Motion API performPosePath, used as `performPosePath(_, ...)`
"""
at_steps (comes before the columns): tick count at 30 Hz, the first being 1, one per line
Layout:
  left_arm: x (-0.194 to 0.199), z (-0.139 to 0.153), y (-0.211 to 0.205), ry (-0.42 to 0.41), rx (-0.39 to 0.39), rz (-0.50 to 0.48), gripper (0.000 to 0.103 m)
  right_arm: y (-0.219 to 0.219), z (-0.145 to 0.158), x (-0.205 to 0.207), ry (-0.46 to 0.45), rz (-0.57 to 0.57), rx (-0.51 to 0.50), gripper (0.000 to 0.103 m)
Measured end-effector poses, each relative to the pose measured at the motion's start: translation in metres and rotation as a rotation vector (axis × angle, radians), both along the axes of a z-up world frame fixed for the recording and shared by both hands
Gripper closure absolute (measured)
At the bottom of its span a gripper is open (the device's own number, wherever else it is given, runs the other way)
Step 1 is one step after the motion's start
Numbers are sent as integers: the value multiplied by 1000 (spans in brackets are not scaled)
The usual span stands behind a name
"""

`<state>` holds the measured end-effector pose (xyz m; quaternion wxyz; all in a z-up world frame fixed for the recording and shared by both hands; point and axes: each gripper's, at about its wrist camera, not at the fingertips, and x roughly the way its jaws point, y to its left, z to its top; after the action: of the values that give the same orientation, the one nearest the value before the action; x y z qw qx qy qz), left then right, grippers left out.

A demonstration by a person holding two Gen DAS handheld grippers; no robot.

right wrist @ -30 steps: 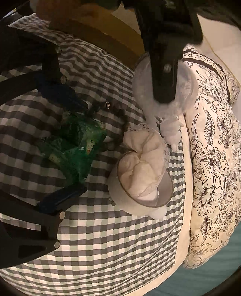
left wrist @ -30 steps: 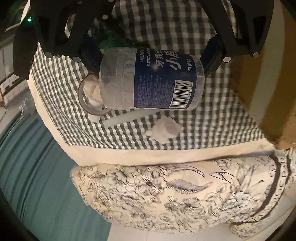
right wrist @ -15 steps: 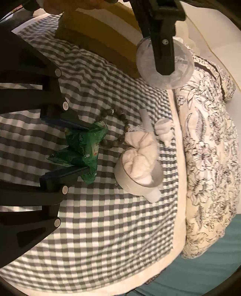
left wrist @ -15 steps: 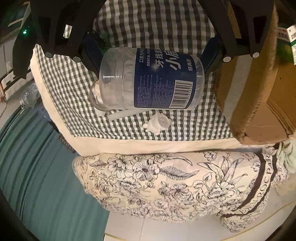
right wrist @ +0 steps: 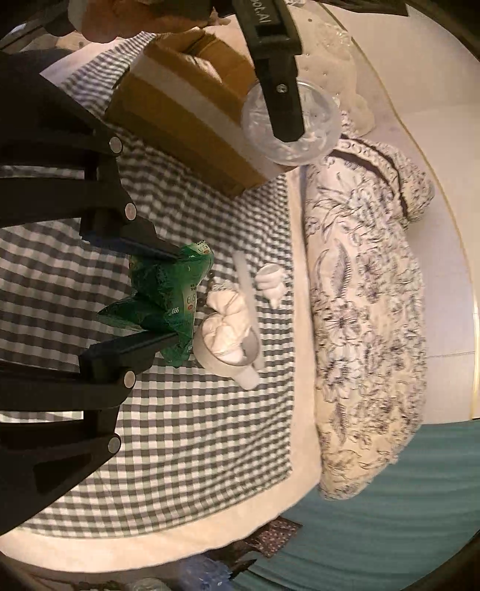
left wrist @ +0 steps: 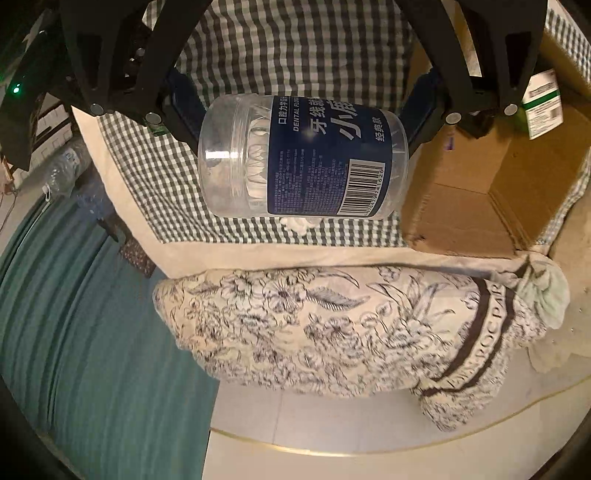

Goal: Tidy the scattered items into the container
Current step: 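Lift and carry the swab tub and green packet over the cardboard box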

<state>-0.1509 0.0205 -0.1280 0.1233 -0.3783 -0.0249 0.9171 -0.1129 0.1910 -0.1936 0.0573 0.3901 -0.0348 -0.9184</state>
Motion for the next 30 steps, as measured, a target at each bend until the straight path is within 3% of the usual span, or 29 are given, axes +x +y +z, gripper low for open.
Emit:
performPosePath(14,67,51,-42,99,11,61,10,-21,64,54,124,21,-3,64)
performPosePath(25,103,70,-67,151,22,106,10,-32,97,83,198,32,1,64)
performPosePath(30,118,81,-71,195,-9,117,10,-38,112,92,234,31,5,64)
